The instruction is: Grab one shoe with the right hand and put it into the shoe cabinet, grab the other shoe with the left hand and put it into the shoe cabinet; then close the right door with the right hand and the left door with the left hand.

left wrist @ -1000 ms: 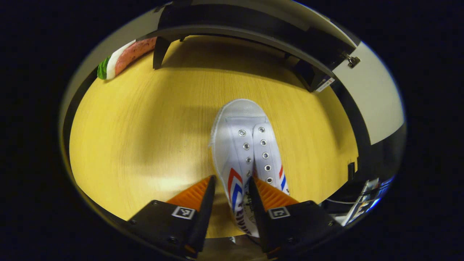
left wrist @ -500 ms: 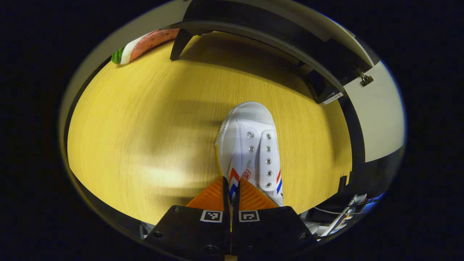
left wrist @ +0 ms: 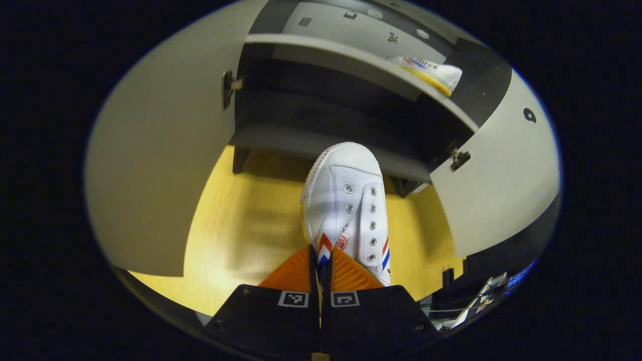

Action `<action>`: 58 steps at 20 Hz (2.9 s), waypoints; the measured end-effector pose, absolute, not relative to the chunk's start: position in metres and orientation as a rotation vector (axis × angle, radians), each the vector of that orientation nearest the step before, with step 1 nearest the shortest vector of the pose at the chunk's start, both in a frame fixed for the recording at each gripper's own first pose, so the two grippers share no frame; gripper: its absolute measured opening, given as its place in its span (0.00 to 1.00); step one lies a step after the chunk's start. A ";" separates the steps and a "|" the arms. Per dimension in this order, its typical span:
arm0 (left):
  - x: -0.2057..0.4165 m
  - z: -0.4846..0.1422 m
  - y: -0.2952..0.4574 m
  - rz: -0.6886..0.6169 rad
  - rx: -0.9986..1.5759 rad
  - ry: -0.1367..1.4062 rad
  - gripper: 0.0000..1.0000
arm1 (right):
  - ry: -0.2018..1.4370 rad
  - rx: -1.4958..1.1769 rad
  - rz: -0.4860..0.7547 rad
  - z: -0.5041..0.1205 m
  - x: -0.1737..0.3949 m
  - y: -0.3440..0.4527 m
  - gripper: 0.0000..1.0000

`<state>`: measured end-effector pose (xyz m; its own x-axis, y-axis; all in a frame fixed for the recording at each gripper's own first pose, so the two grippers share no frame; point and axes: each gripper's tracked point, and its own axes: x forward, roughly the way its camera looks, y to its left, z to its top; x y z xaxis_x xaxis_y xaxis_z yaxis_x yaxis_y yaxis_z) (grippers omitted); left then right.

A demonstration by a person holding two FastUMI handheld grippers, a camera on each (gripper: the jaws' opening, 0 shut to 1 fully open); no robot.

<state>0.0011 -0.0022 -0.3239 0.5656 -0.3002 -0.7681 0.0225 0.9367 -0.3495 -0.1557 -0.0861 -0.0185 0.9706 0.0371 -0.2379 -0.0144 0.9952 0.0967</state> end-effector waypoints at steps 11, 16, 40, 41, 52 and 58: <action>0.172 -0.150 0.011 -0.244 -0.290 0.569 0.02 | 0.245 0.123 0.043 -0.024 -0.157 -0.081 0.15; 0.234 -0.126 0.008 -0.222 -0.309 0.509 0.02 | 0.243 0.122 0.042 -0.026 -0.156 -0.078 0.15; 0.310 -0.194 0.002 -0.179 -0.238 0.657 0.01 | 0.296 0.145 -0.003 -0.051 -0.147 -0.090 0.17; 0.312 -0.195 0.002 -0.184 -0.236 0.659 0.04 | 0.295 0.144 -0.001 -0.050 -0.148 -0.089 0.17; 0.268 -0.098 -0.007 -0.269 -0.139 0.415 0.38 | 0.230 0.135 0.008 -0.027 -0.175 -0.094 0.17; 0.209 -0.020 -0.028 -0.379 -0.088 0.213 0.51 | 0.147 0.125 -0.074 0.001 -0.204 -0.131 0.17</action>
<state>0.2086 -0.0280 -0.0199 0.9070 -0.3758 -0.1901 0.3574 0.9256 -0.1249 -0.2039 -0.1315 0.0010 0.9864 -0.0645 -0.1509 0.0829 0.9895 0.1186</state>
